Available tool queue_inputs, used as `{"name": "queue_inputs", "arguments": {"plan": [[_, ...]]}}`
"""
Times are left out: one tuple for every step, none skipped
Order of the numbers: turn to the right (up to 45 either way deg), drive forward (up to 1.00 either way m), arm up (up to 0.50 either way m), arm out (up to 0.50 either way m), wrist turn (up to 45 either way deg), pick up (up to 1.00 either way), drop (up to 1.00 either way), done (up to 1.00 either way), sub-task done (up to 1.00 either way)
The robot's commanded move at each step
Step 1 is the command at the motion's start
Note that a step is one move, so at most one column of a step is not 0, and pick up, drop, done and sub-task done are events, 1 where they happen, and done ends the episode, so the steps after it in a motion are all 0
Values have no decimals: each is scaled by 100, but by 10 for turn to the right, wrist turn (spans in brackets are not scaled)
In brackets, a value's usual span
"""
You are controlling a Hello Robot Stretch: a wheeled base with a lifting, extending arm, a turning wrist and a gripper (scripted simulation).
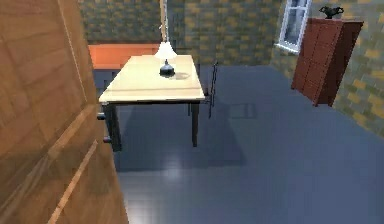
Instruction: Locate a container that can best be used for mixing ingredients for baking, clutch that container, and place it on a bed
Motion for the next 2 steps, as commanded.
{"name": "queue_inputs", "arguments": {"plan": [[0,100,0,0,0,0,0,0,0],[120,0,0,0,0,0,0,0,0]]}}
